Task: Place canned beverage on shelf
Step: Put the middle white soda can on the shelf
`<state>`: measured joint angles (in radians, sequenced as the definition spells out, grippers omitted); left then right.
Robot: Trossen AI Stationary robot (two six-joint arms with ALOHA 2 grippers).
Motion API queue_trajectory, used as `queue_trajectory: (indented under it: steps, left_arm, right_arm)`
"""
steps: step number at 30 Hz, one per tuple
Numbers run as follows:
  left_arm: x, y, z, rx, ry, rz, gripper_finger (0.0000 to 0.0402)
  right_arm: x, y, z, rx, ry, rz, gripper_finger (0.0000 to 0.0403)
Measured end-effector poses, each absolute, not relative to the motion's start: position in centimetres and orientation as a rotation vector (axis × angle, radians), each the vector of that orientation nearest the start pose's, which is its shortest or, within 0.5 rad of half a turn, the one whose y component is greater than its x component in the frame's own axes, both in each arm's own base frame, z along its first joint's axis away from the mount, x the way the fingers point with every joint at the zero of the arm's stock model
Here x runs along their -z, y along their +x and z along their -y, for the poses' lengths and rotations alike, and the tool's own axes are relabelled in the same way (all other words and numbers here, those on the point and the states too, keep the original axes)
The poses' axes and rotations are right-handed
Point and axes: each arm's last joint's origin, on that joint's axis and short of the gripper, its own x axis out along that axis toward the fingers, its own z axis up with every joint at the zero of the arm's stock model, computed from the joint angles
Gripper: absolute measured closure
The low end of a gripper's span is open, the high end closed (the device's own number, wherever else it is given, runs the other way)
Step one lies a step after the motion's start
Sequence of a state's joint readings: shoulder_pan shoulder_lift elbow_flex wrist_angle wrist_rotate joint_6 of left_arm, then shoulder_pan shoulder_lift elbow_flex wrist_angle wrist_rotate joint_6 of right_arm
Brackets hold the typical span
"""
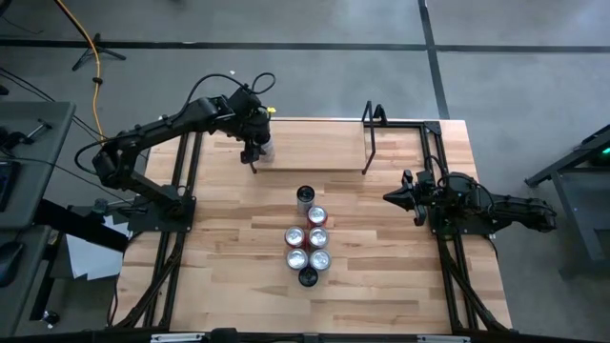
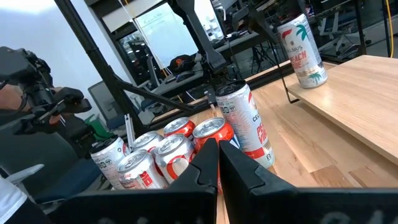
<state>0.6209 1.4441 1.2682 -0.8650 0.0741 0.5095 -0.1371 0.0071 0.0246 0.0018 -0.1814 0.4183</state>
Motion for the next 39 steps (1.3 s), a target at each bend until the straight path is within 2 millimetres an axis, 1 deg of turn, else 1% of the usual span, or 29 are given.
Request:
queue_trajectory:
  steps: [6,10,18,20,24,26,28,31,34,37,39]
  left_arm:
    - [-29.9,23.4,-16.7,-0.275,0.123,-1.096,0.0058]
    - [-30.5,23.5,-16.8,-0.289,0.134,-1.079,0.0045]
    - [-31.0,23.8,-17.0,-0.302,0.149,-1.044,0.0008]
    - [-31.6,23.8,-17.0,-0.312,0.144,-1.031,0.0003]
    - [-34.5,24.1,-17.2,-0.358,0.130,-0.935,0.0002]
    - [-36.2,24.2,-17.2,-0.405,0.096,-0.870,0.0002]
    - [-37.7,24.1,-17.1,-0.462,0.020,-0.809,0.0002]
    - [-38.7,23.6,-16.8,-0.512,-0.097,-0.764,0.0002]
    - [-38.6,22.9,-16.0,-0.520,-0.206,-0.756,0.0002]
    - [-37.4,22.7,-14.8,-0.431,-0.341,-0.783,0.0002]
    - [-36.9,22.7,-13.7,-0.396,-0.393,-0.778,0.0002]
  right_arm:
    - [-17.2,9.6,0.8,-0.047,0.415,0.010,0.0402]
    - [-17.2,9.6,0.8,-0.048,0.415,0.010,0.0402]
    - [-17.2,9.6,0.8,-0.048,0.415,0.010,0.0402]
    - [-17.2,9.6,0.8,-0.047,0.415,0.010,0.0402]
    - [-17.2,9.6,0.8,-0.048,0.415,0.010,0.0402]
    - [-17.2,9.6,0.8,-0.048,0.415,0.010,0.0402]
    - [-17.2,9.6,0.8,-0.048,0.415,0.010,0.0402]
    - [-17.2,9.6,0.8,-0.047,0.415,0.010,0.0402]
    - [-17.2,9.6,0.8,-0.048,0.415,0.010,0.0402]
    - [-17.2,9.6,0.8,-0.047,0.415,0.010,0.0402]
    - [-17.2,9.6,0.8,-0.047,0.415,0.010,0.0402]
